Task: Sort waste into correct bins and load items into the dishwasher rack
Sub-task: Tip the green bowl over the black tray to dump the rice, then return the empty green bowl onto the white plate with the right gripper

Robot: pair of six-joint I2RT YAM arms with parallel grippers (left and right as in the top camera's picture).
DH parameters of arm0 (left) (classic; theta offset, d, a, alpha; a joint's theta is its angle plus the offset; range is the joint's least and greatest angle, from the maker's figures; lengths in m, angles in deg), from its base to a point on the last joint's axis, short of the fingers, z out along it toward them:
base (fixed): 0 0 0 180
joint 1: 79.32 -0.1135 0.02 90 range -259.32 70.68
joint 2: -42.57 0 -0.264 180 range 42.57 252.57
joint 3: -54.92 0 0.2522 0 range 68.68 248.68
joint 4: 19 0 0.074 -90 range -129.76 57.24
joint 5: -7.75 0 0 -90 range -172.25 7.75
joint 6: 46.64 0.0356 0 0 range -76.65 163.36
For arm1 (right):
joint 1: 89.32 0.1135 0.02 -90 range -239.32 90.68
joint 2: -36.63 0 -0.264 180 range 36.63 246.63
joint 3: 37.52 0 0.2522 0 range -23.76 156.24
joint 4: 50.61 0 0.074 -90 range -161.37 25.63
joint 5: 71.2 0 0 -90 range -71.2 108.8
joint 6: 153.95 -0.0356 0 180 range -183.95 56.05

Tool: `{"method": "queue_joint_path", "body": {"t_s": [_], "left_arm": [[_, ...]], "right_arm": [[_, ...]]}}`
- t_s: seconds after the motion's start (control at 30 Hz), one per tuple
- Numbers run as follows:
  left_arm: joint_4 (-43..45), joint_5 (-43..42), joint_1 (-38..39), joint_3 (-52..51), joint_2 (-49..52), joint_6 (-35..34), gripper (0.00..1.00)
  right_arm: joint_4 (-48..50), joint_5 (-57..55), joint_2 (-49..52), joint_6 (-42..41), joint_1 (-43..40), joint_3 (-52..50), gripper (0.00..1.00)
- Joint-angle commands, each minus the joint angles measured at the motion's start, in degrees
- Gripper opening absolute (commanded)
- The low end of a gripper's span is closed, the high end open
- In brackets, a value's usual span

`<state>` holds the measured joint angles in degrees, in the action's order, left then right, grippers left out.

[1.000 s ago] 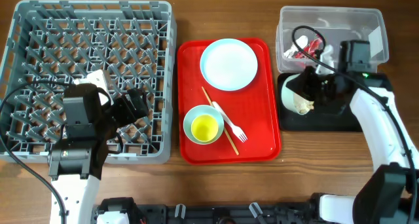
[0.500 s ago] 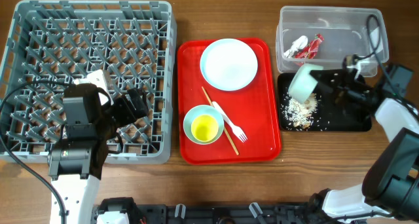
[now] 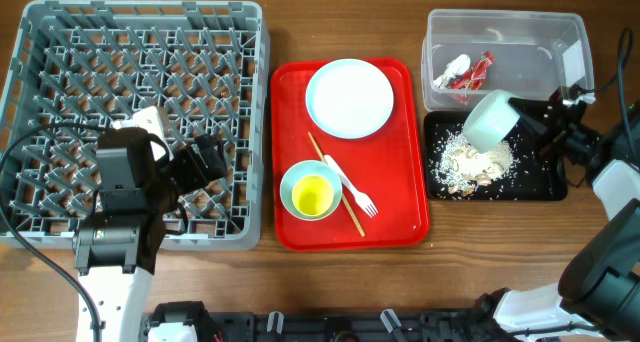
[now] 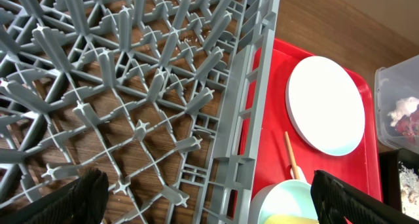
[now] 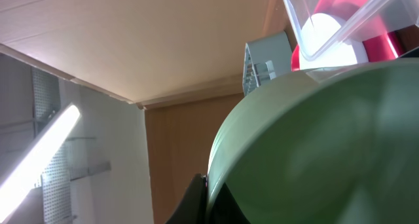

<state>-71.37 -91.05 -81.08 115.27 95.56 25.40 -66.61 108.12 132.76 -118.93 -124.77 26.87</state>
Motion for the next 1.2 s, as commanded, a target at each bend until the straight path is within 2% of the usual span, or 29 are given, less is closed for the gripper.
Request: {"method": "queue_joint_path", "body": {"t_s": [0.0,0.07,0.13,0.2,0.3,0.47,0.57,0.7,0.93,1.03,1.17], "left_arm": [[0.17,0.52,0.33,0.79,0.04,-0.55,1.0],[0.17,0.52,0.33,0.79,0.04,-0.55,1.0],[0.17,0.52,0.33,0.79,0.04,-0.52,1.0],[0.15,0.52,0.33,0.79,0.04,-0.52,1.0],[0.15,0.5,0.33,0.79,0.04,-0.55,1.0],[0.13,0.52,0.33,0.79,0.04,-0.55,1.0],[0.15,0.5,0.33,0.79,0.04,-0.55,1.0],[0.15,0.52,0.33,0.79,0.04,-0.55,1.0],[0.15,0.52,0.33,0.79,0.04,-0.55,1.0],[0.15,0.52,0.33,0.79,0.04,-0.52,1.0],[0.17,0.52,0.33,0.79,0.04,-0.52,1.0]], "right_arm": [[-0.81,-4.22,0.52,5.51,1.09,0.24,0.04],[-6.25,-13.51,0.52,9.9,5.16,0.24,0.04],[2.1,-3.5,0.5,16.15,8.37,0.26,0.04],[3.69,-7.34,0.39,9.16,9.51,0.26,0.04],[4.98,-6.38,0.17,8.31,11.04,0.26,0.04],[4.63,-12.35,-2.27,3.23,14.45,0.26,0.05],[4.63,-17.73,-6.86,0.09,18.99,0.31,0.05],[4.83,-25.88,-12.74,1.44,26.77,0.46,0.05],[2.36,-37.33,-14.4,7.65,40.13,6.19,0.05],[-3.37,-47.19,-14.4,14.38,43.95,8.96,0.05],[-16.31,-64.94,-14.38,26.12,49.51,15.08,0.05]]}}
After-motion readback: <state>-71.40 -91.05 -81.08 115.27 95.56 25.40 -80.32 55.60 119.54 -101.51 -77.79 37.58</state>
